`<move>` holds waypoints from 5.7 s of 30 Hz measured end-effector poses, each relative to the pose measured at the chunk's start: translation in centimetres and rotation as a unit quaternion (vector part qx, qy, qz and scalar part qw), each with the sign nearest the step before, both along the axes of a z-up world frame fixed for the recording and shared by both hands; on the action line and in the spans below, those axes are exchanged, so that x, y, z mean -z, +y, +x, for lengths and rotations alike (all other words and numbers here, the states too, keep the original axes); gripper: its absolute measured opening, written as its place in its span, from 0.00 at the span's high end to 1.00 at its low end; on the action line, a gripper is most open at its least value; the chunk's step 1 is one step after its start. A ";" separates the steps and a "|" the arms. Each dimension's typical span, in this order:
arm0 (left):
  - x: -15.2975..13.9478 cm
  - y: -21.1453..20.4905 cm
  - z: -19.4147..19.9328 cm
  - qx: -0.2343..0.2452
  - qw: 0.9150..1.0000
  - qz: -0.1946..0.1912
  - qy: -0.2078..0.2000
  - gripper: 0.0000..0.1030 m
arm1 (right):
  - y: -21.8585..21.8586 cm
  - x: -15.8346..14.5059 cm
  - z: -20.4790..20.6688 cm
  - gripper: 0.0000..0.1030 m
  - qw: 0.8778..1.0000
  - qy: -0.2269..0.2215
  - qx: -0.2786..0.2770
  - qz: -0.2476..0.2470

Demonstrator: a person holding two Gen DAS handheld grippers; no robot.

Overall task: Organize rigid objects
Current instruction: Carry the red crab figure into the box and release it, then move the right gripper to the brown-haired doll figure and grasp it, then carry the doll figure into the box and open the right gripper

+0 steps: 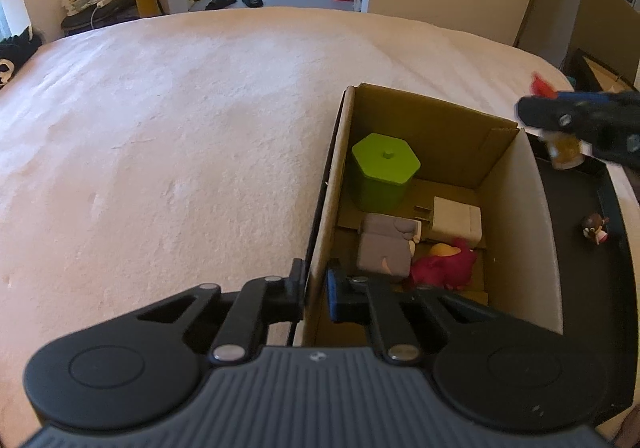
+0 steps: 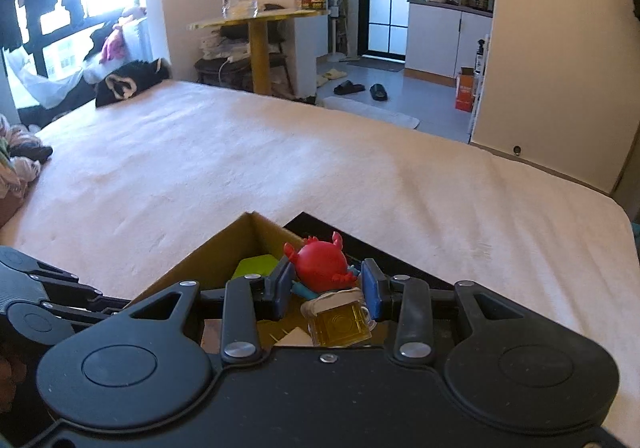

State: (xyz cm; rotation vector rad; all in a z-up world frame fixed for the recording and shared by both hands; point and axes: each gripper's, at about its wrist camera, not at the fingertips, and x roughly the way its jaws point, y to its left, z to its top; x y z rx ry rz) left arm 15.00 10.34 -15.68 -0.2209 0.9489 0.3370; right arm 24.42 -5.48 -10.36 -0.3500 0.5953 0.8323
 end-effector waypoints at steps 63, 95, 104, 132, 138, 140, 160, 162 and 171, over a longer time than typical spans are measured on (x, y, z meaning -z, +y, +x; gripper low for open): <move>-0.8 -3.6 1.9 -0.023 0.992 0.096 0.080 0.86 | -6.0 2.3 0.4 0.44 0.995 -0.026 0.083 -0.048; -2.0 -7.1 4.0 -0.081 0.975 0.172 0.113 0.25 | -12.2 9.4 7.7 0.27 0.970 0.044 0.179 -0.157; -2.8 -7.6 3.9 -0.084 0.975 0.174 0.107 0.25 | -12.5 10.9 7.7 0.56 0.969 0.059 0.162 -0.175; -2.5 -4.6 2.3 -0.080 0.986 0.123 0.081 0.25 | -9.7 0.0 4.9 0.57 0.992 -0.027 0.116 -0.047; -2.4 -3.9 1.8 -0.065 0.991 0.096 0.061 0.25 | -8.4 -1.3 3.5 0.57 0.993 -0.051 0.098 -0.039; -2.4 -3.8 1.6 -0.058 0.992 0.094 0.054 0.25 | -8.0 -1.6 3.1 0.57 0.994 -0.054 0.091 -0.036; -1.1 -2.2 -0.2 -0.034 0.998 0.045 0.020 0.63 | -4.9 -2.7 1.6 0.57 0.998 0.024 0.011 0.049; -1.0 -2.0 -0.3 -0.030 0.999 0.036 0.016 0.70 | -4.0 -2.4 1.5 0.57 0.999 0.026 0.007 0.043; -0.3 -0.7 -0.9 -0.030 1.000 0.002 0.000 0.90 | -0.2 0.3 0.8 0.57 1.000 0.000 0.024 0.003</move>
